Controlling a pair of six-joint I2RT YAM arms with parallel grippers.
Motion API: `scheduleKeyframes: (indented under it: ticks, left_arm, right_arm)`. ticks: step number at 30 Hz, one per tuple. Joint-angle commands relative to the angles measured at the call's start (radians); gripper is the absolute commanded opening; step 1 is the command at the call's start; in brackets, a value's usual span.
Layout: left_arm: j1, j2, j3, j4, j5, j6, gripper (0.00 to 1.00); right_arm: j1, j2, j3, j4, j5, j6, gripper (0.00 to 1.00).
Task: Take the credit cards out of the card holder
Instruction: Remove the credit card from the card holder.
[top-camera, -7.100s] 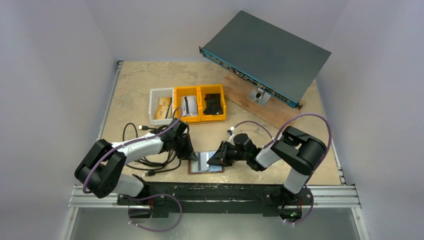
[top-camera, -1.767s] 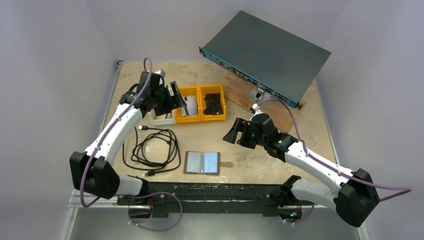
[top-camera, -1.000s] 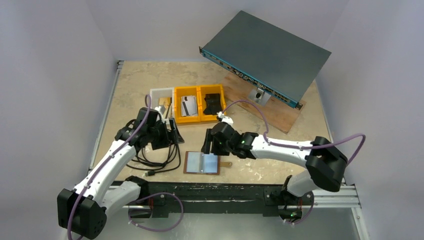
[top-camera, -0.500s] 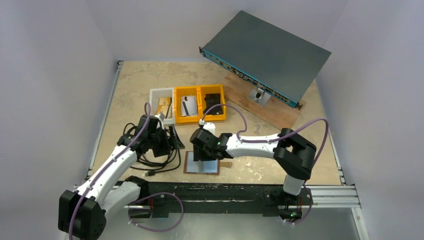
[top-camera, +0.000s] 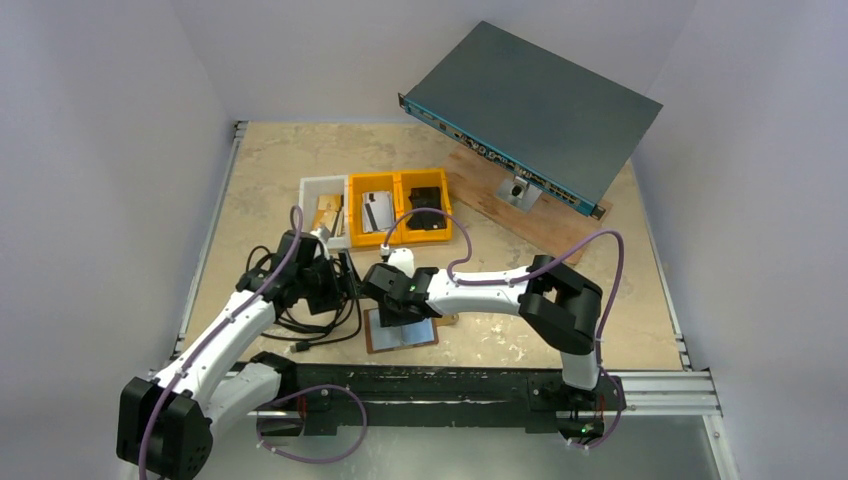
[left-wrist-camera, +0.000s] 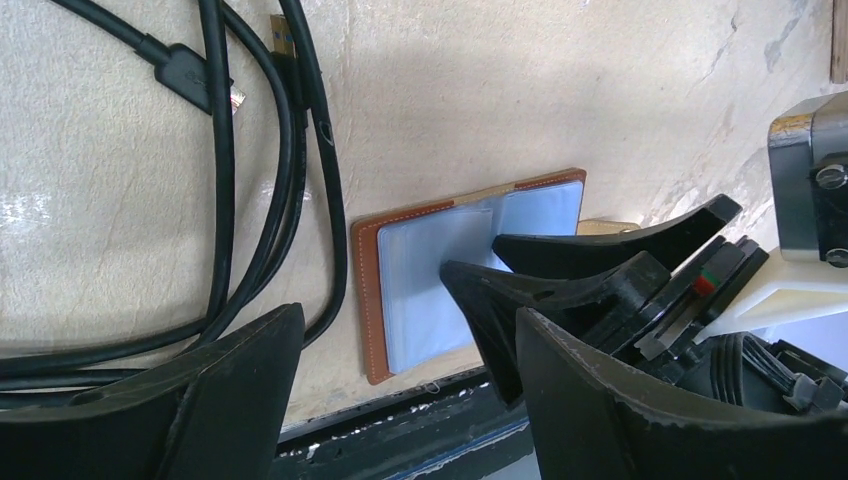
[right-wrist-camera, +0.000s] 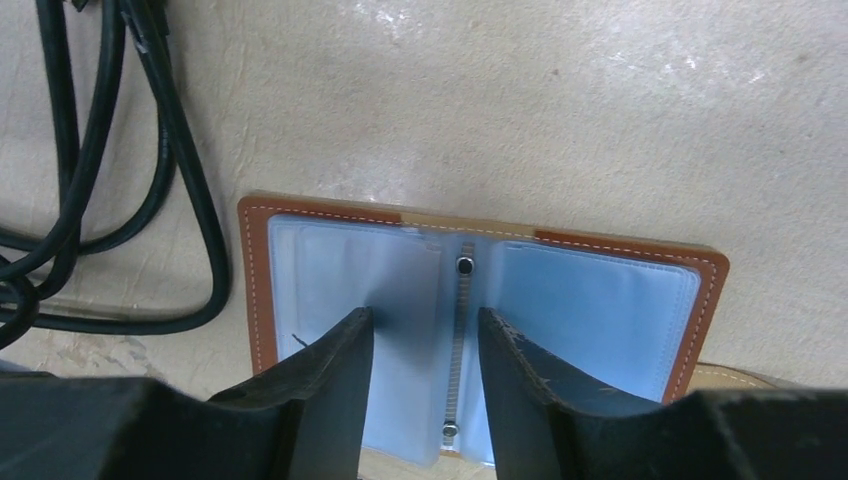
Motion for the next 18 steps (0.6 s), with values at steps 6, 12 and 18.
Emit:
scheduleKeyframes:
  ticks: [6,12,18]
  left_arm:
    - [0.006,0.032,-0.023,0.061,0.043,-0.016,0.72]
    - [-0.028,0.075,-0.035,0.105,0.092,-0.026,0.53]
    - [-0.121,0.117,-0.045,0.157,0.083,-0.067,0.34]
  right_arm:
    - [0.002,0.011,-0.078,-0.019,-0.002,0.012,0.19]
    - [-0.018,-0.026,-0.169,0.089,-0.071,0.021,0.07]
    - [-0.051,-0.057,-0.244,0.189,-0.143,0.02,0.01]
